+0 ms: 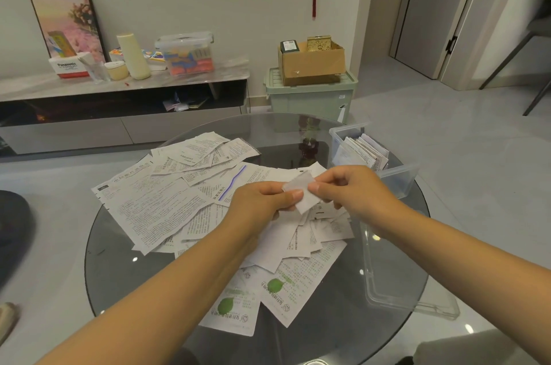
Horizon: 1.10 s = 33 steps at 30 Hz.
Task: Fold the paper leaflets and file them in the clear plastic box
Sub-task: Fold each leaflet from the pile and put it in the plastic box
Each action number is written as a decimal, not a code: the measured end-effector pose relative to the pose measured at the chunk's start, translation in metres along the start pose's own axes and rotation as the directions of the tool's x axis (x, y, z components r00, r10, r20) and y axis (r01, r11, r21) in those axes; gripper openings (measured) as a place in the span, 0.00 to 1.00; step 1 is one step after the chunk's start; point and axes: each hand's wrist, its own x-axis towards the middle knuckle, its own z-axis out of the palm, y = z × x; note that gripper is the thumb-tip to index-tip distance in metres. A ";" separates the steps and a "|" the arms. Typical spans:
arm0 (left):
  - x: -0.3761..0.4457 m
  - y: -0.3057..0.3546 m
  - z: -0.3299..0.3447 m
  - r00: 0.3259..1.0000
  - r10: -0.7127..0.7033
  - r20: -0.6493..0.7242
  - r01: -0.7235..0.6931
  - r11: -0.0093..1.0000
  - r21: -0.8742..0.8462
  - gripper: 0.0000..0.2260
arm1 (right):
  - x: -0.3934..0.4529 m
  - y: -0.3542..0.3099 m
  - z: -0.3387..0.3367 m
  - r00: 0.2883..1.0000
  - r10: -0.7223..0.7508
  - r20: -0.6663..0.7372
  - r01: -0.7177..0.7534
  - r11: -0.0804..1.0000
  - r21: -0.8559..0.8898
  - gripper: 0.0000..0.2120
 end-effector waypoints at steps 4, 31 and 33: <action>0.000 0.001 0.009 0.998 0.053 0.034 -0.053 0.999 -0.002 0.11 | 0.006 -0.008 -0.011 0.994 -0.060 -0.091 0.049 0.992 -0.113 0.04; 0.015 -0.014 0.020 0.973 0.229 -0.023 -0.190 0.855 0.483 0.10 | 0.079 0.011 -0.058 0.944 0.073 -0.321 -0.182 0.929 -0.322 0.06; 0.015 -0.014 0.019 0.971 0.240 -0.014 -0.199 0.835 0.513 0.09 | 0.080 0.010 -0.059 0.961 0.077 -0.267 -0.182 0.901 -0.393 0.10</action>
